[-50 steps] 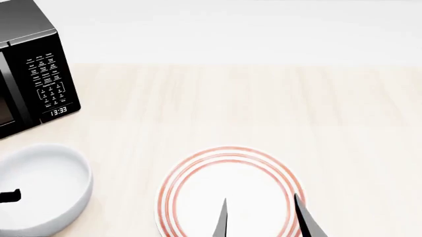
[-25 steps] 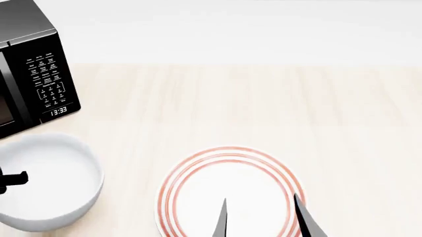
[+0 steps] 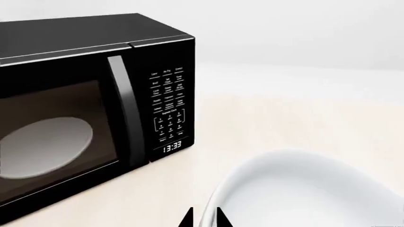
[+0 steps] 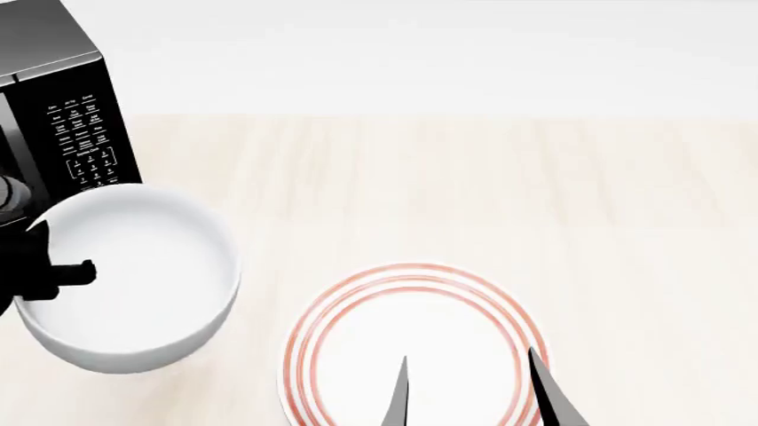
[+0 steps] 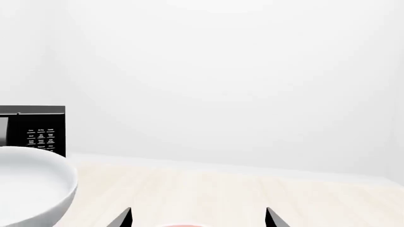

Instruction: Pick up the white bowl and put it on the plate.

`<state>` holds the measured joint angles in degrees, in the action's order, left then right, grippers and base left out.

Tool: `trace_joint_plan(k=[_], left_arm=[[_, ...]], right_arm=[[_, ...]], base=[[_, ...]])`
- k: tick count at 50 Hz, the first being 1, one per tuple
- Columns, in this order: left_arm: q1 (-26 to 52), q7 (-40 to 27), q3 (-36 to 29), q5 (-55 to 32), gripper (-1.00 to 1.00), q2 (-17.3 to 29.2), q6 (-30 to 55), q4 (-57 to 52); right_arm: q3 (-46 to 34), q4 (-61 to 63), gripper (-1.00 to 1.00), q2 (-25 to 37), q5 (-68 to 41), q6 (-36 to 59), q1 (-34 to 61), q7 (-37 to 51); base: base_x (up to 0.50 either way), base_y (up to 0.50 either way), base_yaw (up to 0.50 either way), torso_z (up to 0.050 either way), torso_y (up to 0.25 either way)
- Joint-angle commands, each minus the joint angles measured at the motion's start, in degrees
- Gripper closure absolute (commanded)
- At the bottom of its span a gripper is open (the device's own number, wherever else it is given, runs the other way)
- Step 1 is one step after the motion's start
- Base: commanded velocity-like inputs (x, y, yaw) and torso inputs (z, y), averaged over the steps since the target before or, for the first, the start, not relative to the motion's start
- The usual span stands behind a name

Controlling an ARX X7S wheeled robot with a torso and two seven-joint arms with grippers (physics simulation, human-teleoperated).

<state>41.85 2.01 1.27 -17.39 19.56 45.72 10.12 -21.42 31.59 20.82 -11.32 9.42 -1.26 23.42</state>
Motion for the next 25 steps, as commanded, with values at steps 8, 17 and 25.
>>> trace_joint_plan(k=[8,17,25], left_arm=[[7.1,0.4,-2.1,-0.9,1.00,-7.0,1.6,2.2],[9.1,0.0,-2.6,-1.7,1.00,-10.4,0.4,4.9],[9.4,-0.4,-2.4,-2.0,1.00,-12.7,-2.4,9.5]], right_arm=[[1.1,-0.2,-1.00,-0.9,1.3,-0.1,-0.2,-0.9],[1.2,-0.2,-1.00,-0.7,1.1,-0.2,-0.1,-0.8],[1.1,-0.6,-1.00,-0.7,1.0,-0.6,-0.1,-0.8]], base=[[0.00,0.00,0.00,0.000,0.000],[0.00,0.00,0.00,0.000,0.001],[0.00,0.00,0.00,0.000,0.000]])
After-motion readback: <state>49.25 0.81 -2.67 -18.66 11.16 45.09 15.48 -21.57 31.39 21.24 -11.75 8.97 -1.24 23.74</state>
